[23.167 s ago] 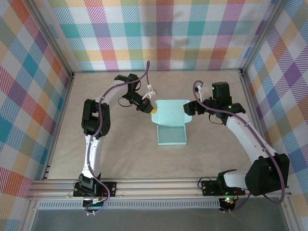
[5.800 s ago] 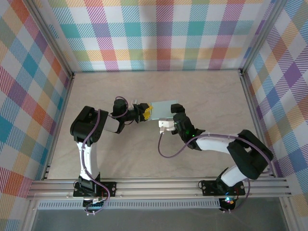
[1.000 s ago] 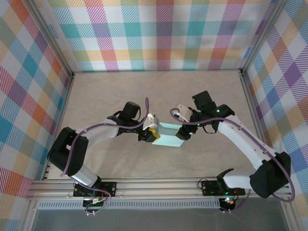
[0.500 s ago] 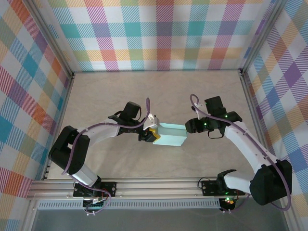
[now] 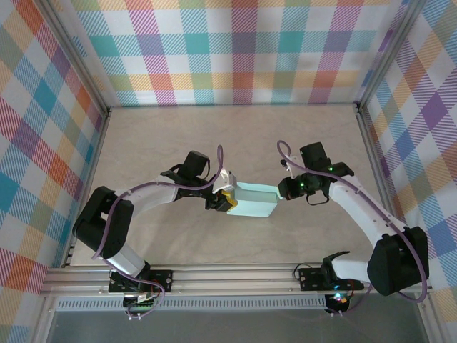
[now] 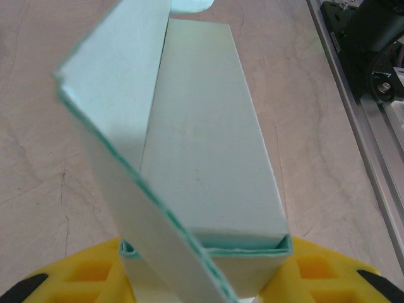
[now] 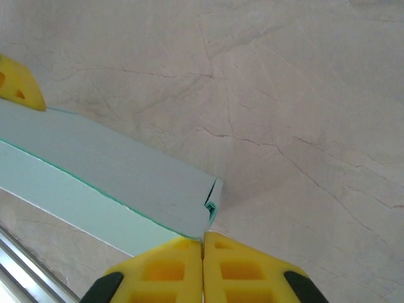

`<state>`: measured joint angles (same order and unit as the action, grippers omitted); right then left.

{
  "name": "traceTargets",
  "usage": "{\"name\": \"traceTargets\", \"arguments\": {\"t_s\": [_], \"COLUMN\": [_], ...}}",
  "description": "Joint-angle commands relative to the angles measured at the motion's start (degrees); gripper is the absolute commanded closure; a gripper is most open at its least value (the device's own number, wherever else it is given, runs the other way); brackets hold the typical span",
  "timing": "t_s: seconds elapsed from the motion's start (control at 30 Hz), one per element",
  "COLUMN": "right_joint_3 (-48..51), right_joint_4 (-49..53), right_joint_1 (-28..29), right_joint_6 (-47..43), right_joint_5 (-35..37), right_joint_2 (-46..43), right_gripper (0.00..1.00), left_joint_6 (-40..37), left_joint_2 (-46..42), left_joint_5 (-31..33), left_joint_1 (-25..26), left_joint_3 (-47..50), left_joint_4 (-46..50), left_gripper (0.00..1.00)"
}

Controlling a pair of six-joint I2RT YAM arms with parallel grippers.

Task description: Fold the paper box

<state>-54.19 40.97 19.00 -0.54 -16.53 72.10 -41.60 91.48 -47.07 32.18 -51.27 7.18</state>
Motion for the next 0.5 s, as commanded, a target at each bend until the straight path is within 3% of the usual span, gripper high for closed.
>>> {"name": "traceTargets", "arguments": {"t_s": [0.0, 0.17, 0.47], "right_joint_3": [-1.84, 1.02, 4.67], "right_joint_4": [1.14, -3.17, -8.14], "right_joint_1": [-0.29, 0.12, 4.80], "right_joint_6": [1.82, 10.72, 21.89], "right_joint_5": [-0.69, 2.72, 13.88], "right_joint_2": [0.11, -2.67, -7.70], "right_gripper": [0.96, 1.00, 0.97], "left_joint_6": [0.21, 3.04, 5.13], "left_joint_2": [-0.37, -0.95, -0.34], "left_joint_5": [0.01, 2.30, 4.37], "left_joint_1": [-0.04, 0.33, 0.60], "left_joint_3": [-0.35, 1.18, 1.34], "left_joint_4": [1.31, -3.37, -5.79], "left_gripper": [0.61, 0.61, 0.60]}}
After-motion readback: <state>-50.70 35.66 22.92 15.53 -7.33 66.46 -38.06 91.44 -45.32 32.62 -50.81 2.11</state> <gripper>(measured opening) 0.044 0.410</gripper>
